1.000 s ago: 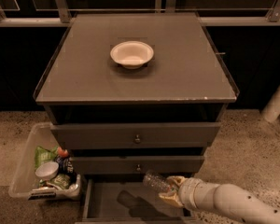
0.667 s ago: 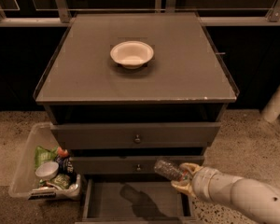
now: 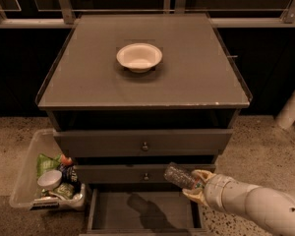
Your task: Pick water bottle from bottom drawer and place on counter
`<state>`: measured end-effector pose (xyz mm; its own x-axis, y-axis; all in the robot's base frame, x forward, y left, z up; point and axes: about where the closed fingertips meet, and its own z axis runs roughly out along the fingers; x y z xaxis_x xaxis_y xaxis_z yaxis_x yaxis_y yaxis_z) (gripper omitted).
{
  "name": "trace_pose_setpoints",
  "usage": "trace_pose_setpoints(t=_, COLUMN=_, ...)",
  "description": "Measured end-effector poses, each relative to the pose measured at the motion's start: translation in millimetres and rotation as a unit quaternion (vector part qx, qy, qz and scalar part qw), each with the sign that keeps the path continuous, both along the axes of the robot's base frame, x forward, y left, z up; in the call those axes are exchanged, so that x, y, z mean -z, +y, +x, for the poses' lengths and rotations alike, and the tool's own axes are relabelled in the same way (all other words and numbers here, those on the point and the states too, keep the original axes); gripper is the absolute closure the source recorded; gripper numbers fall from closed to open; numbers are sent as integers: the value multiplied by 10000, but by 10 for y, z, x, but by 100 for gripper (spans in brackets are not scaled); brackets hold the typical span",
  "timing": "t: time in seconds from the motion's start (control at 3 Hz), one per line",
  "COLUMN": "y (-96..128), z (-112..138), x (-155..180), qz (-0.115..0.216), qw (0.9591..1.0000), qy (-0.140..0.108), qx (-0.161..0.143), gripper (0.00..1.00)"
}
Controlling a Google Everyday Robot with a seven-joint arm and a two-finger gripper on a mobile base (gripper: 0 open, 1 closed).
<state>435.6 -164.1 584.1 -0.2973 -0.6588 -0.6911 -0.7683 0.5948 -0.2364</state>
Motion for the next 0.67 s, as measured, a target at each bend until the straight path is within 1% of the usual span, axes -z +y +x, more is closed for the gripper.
trace_pose_setpoints(t=0.33, y=-47, z=3, x=-95, qz=21, qw=9996, qy=-69, qx=-256, gripper=100)
trace_pose_setpoints(t=0.67, y=-284, z=119, x=-571, qz=451, qw=9963, qy=-564, qx=-461, gripper=100)
